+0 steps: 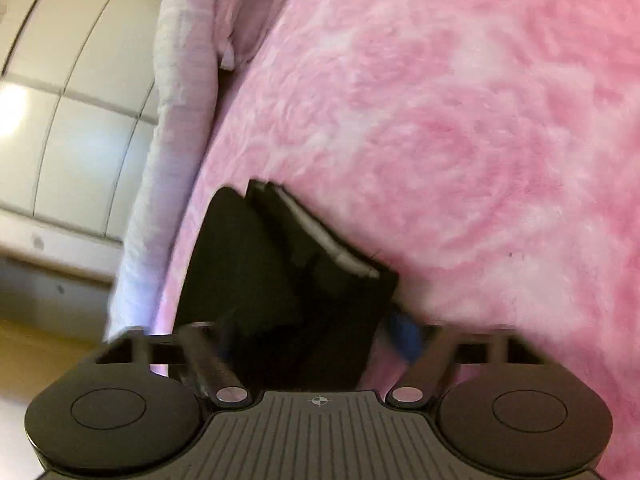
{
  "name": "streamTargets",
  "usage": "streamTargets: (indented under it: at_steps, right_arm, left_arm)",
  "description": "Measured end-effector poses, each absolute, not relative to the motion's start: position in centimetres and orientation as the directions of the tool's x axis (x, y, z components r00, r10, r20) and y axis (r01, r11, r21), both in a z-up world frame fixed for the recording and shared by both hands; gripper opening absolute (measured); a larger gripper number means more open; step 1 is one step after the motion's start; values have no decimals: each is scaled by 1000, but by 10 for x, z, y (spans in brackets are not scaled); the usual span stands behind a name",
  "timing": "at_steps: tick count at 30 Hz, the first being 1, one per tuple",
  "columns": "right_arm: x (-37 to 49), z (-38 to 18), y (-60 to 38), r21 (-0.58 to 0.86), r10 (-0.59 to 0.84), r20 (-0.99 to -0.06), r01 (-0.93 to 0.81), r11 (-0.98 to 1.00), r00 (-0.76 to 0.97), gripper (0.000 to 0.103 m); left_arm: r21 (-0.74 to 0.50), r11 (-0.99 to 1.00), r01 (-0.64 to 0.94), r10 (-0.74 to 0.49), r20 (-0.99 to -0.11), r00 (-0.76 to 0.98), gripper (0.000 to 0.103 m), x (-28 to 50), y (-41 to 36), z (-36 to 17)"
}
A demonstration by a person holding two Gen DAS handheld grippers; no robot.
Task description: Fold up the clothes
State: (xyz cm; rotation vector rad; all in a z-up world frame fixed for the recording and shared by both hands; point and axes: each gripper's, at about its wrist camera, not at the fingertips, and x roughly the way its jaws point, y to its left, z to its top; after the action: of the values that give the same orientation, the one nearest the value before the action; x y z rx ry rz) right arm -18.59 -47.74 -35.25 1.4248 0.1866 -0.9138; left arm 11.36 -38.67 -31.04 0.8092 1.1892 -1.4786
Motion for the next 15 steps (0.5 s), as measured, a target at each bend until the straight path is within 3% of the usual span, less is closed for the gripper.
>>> streamTargets:
  at_steps: [3, 6, 12, 15]
  right_arm:
    - [-192, -341, -497, 760, -360, -628, 642, -94, 690, 36]
    - [-200, -320, -529, 744, -314, -641, 668, -28, 700, 31]
    - [-208, -290, -624, 647, -237, -702, 741, 182, 671, 31]
    - [-199, -290, -650, 587, -182, -752, 769, 254, 634, 40]
  left_arm:
    - [-262, 10, 965, -300, -921, -247, 34, 102, -387, -303]
    - [-305, -30, 952, -277, -912, -301, 33, 75, -387, -298]
    - [-398, -137, 907, -254, -871, -421, 35, -18, -395, -292]
    - [-363, -178, 915, -265, -877, -400, 38, -39, -391, -283]
